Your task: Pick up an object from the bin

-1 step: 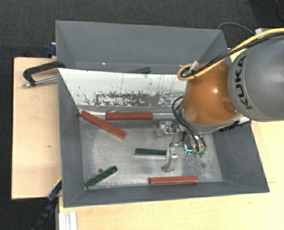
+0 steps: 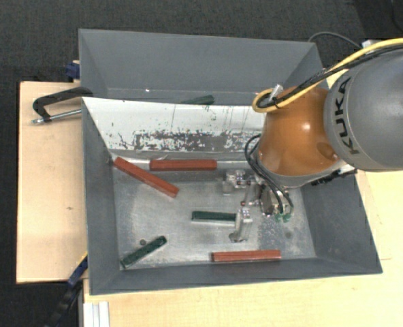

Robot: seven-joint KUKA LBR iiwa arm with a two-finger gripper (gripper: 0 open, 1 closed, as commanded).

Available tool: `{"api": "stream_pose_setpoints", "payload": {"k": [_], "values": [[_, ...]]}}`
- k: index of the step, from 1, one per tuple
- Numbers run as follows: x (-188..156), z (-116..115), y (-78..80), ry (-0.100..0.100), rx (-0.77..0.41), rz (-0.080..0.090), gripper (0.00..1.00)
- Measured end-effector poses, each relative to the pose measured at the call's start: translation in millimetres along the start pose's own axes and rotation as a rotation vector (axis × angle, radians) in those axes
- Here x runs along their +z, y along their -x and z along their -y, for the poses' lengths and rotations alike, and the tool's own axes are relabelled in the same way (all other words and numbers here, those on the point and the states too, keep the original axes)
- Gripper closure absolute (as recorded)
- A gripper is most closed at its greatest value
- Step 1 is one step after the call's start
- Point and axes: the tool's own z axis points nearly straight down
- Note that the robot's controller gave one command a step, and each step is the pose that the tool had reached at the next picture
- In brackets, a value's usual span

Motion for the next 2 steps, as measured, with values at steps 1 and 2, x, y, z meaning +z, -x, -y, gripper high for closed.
{"api": "stream_pose_setpoints", "payload": {"k": [1,2], "values": [[40,-17,-0.9,0.0,0.189,0.005,0.0],[60,-30,-1.6,-0.001,0.036,-0.002,0.0]]}}
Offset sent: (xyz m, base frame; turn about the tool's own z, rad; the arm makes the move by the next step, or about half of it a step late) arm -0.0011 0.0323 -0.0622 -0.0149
